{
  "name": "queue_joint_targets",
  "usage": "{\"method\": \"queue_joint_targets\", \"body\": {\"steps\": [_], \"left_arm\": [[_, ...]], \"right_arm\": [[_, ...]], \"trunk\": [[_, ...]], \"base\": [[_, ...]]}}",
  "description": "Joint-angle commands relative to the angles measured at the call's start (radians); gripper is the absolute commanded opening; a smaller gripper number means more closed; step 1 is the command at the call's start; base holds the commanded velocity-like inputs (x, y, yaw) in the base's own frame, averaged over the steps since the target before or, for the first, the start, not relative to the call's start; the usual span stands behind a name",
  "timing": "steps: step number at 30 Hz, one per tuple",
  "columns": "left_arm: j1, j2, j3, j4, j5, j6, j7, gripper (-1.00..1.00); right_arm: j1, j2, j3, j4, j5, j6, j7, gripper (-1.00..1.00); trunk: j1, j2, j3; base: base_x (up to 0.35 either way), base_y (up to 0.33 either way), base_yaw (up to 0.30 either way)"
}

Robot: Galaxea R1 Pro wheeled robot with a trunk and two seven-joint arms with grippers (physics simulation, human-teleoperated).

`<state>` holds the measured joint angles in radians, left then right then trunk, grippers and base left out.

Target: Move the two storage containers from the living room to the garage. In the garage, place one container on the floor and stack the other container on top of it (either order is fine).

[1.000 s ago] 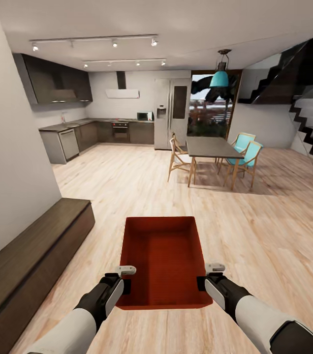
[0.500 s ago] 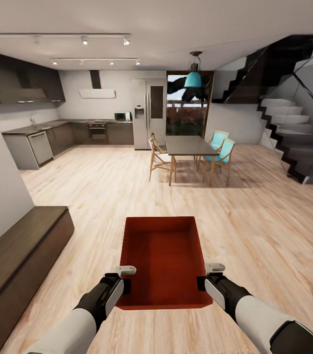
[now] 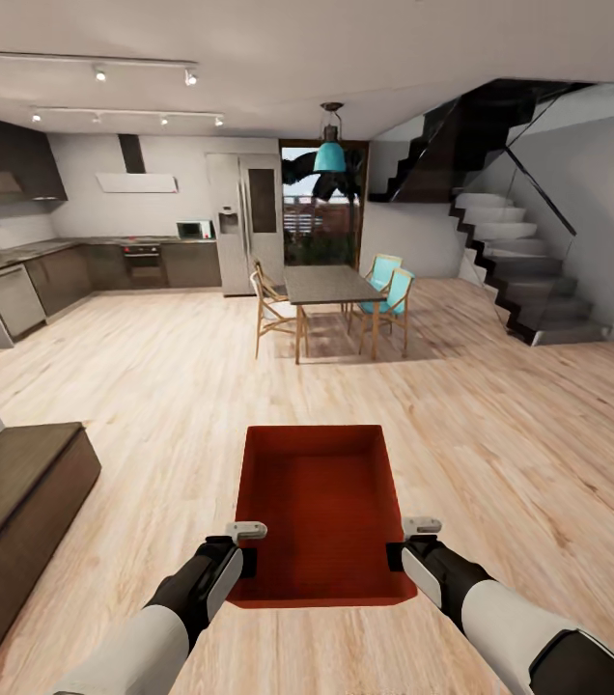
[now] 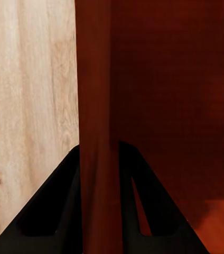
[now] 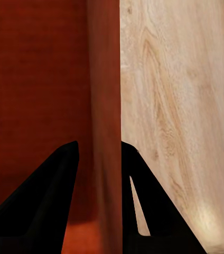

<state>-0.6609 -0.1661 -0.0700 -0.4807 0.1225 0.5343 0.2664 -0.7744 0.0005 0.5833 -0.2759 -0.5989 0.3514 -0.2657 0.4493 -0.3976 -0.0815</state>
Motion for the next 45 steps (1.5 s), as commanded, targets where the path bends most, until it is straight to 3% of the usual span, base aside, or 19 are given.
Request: {"method": "queue_joint_targets", "body": {"steps": [1,21,29,45], "left_arm": [[0.000,0.003,-0.013,0.037,-0.003,0.010,0.014,-1.00],[0.000,0.003,-0.013,0.037,-0.003,0.010,0.014,-1.00],[0.000,0.003,-0.013,0.037,-0.003,0.010,0.014,-1.00],[0.000,0.003,-0.013,0.038,-0.003,0.010,0.014,-1.00]], "right_arm": [[-0.002,0.000,0.026,-0.006,-0.014,0.000,-0.006,-1.00],[-0.002,0.000,0.026,-0.006,-0.014,0.000,-0.006,-1.00],[-0.002,0.000,0.026,-0.006,-0.014,0.000,-0.006,-1.00],[-0.002,0.000,0.026,-0.006,-0.014,0.000,-0.006,-1.00]], "trunk": [[0.001,-0.002,-0.002],[0.001,-0.002,-0.002],[0.001,-0.002,-0.002],[0.001,-0.002,-0.002]], "base": [[0.000,0.000,-0.286],[0.000,0.000,-0.279],[0.066,0.000,-0.027],[0.310,0.000,0.000]]}}
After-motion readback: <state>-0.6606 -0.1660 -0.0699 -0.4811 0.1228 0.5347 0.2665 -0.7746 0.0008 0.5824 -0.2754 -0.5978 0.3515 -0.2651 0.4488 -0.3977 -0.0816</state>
